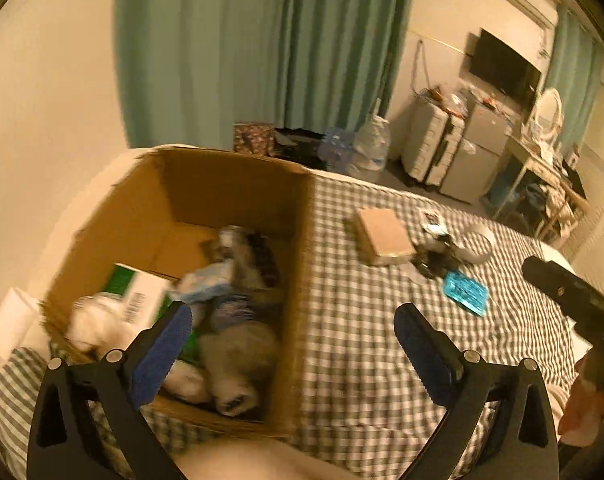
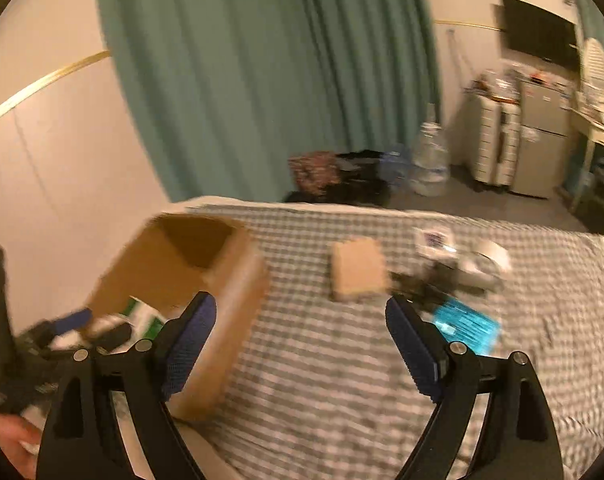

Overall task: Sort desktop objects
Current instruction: 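Move the right gripper to the teal blister pack and grasp it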

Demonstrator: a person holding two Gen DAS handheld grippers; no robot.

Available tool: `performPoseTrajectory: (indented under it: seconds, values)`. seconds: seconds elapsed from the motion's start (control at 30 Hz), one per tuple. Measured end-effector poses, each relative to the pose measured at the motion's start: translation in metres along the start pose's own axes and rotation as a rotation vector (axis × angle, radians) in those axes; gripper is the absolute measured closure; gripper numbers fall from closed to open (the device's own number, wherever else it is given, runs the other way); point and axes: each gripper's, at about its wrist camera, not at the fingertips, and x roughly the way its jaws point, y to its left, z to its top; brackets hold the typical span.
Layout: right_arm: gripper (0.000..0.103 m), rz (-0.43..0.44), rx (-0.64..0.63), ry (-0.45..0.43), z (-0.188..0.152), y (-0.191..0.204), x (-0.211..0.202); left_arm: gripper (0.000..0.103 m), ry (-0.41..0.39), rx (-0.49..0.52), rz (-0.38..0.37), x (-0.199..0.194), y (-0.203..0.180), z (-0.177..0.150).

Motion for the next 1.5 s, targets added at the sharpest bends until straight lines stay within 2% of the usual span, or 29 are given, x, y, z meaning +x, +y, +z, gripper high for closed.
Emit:
performPoseTrajectory:
  seconds: [0.17, 0.23, 0.4, 0.57, 0.63, 0.7, 0.9, 1.07, 1.2, 1.37, 1.5]
  values:
    - [0.014, -0.091, 0.043, 0.006, -0.023, -0.058, -0.008, 0.000, 0.045, 0.034, -0.036, 0.020, -0.052, -0.013]
    - [0.014, -0.108, 0.078, 0.019, -0.029, -0.081, -0.004, 0.000, 0.062, 0.069, -0.019, 0.030, -0.072, -0.019]
    - [0.014, -0.141, 0.128, 0.054, -0.048, -0.120, 0.010, 0.000, 0.043, 0.153, 0.033, 0.049, -0.109, -0.030]
    - [0.014, -0.180, 0.082, 0.124, -0.063, -0.137, 0.039, 0.000, 0.119, 0.119, 0.033, 0.085, -0.115, -0.041]
    - [0.014, -0.164, 0.115, 0.165, -0.066, -0.146, 0.052, 0.000, 0.152, 0.103, 0.031, 0.100, -0.115, -0.045]
    - [0.014, -0.133, 0.166, 0.176, -0.067, -0.156, 0.062, 0.000, 0.164, 0.097, 0.045, 0.111, -0.116, -0.048]
    - [0.014, -0.153, 0.159, 0.223, -0.067, -0.162, 0.100, 0.000, 0.182, 0.067, 0.046, 0.141, -0.118, -0.045]
    - [0.014, -0.208, 0.065, 0.232, -0.062, -0.162, 0.124, 0.000, 0.212, 0.064, 0.044, 0.164, -0.122, -0.046]
    - [0.014, -0.154, 0.026, 0.220, -0.053, -0.171, 0.141, 0.000, 0.252, 0.071, 0.041, 0.185, -0.125, -0.045]
    - [0.014, -0.070, -0.062, 0.168, -0.040, -0.175, 0.154, 0.000, 0.250, 0.067, 0.047, 0.203, -0.128, -0.031]
    - [0.014, -0.028, -0.114, 0.216, -0.043, -0.177, 0.178, 0.000, 0.237, 0.053, 0.052, 0.218, -0.131, -0.014]
